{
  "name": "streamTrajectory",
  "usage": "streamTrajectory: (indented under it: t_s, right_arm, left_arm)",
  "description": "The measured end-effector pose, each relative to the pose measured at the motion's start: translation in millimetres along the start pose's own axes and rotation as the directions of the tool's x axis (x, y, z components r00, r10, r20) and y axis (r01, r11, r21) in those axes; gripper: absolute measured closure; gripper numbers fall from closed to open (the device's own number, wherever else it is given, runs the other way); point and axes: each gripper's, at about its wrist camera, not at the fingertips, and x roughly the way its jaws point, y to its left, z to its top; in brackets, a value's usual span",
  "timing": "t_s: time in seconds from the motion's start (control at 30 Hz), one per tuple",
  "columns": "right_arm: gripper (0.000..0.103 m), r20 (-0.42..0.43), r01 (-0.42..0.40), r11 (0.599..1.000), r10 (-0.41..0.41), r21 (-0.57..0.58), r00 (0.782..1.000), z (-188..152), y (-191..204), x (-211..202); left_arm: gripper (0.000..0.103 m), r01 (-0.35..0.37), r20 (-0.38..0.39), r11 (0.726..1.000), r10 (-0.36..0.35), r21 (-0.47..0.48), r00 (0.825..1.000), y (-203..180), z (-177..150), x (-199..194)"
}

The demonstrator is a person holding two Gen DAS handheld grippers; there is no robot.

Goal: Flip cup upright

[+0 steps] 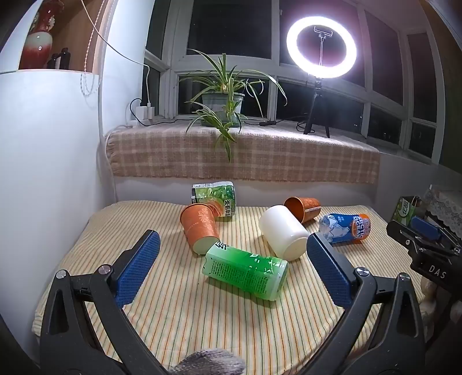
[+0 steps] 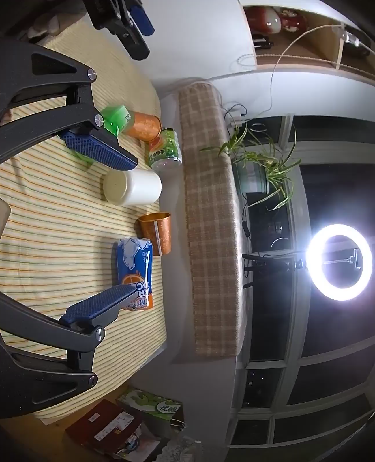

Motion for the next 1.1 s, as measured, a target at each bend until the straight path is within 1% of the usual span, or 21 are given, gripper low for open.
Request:
streamTrajectory:
  t_s: [0.77,1.1]
  right_arm:
    - [0.021,-0.003,0.006,1.0,-0.007,-0.012,1.0,3.7,2.5,-0.7]
    - [0.022,0.003,0.027,0.999,-0.027,-0.03,1.0,6.4,2.2,-2.1]
  left_arm:
    - [0.0,0.002,0.0,1.0,-0.002,-0.006,1.0,0.5,0.1,0.1]
    - [0.0,0.003,-0.001,1.0,-0.003,-0.008,1.0,0.7,0.2,0.1]
